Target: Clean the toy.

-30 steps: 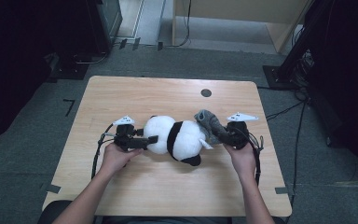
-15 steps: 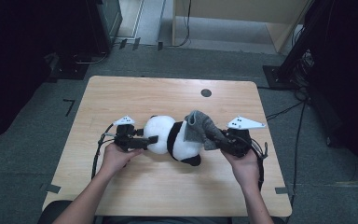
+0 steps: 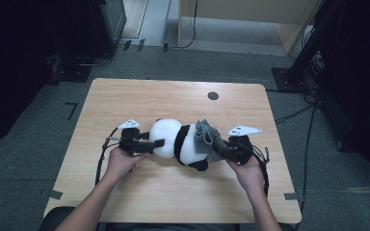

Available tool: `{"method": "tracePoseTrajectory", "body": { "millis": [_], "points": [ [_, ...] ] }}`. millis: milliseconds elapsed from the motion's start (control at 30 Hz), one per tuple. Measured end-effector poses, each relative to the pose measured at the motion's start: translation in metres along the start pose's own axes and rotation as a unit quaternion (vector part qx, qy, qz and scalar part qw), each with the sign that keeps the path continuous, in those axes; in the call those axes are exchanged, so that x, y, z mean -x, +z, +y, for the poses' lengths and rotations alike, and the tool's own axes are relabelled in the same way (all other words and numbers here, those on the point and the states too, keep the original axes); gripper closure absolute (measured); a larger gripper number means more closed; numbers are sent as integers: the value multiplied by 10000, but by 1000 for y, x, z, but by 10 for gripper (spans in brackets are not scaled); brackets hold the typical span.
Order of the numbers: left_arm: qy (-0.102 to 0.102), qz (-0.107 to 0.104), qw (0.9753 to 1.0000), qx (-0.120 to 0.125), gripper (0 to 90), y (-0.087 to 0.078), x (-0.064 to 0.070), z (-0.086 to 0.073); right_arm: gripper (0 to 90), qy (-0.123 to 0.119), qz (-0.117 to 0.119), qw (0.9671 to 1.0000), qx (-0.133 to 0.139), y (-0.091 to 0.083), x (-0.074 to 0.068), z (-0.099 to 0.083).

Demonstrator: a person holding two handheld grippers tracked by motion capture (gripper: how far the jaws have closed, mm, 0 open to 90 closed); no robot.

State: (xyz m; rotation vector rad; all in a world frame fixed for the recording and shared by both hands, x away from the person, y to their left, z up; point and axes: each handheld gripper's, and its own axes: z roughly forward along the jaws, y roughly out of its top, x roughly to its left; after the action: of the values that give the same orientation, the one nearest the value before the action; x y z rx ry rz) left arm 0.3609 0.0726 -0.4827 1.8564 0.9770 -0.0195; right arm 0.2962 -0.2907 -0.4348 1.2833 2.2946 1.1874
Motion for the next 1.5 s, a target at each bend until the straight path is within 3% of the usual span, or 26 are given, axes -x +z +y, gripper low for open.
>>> {"method": "tracePoseTrajectory", "body": {
  "millis": [100, 367, 500, 733, 1067, 1267, 1500],
  "points": [
    [-12, -6, 10000, 2, 252, 0, 0, 0, 717, 62, -86, 9999, -120, 4, 6, -5],
    [-48, 0, 10000, -8, 252, 0, -1, 0, 718, 106, -47, 9999, -77, 13, 14, -12],
    [-46, 0, 10000, -12, 252, 0, -1, 0, 718, 213, -133, 9992, -314, 19, 19, -17],
    [-42, -3, 10000, -17, 252, 0, -1, 0, 716, 637, 106, 9965, -527, 37, 34, -26],
    [-14, 0, 10000, -30, 252, 0, -1, -1, 713, 656, -55, 9943, -835, 46, 41, -30],
    [18, 8, 10000, -44, 252, 0, -1, -1, 715, 783, -320, 9935, -757, 35, 50, -30],
    [44, 23, 10000, -49, 252, 0, 0, -1, 720, 1133, -521, 9922, -59, 0, 63, -26]
  ]
}}
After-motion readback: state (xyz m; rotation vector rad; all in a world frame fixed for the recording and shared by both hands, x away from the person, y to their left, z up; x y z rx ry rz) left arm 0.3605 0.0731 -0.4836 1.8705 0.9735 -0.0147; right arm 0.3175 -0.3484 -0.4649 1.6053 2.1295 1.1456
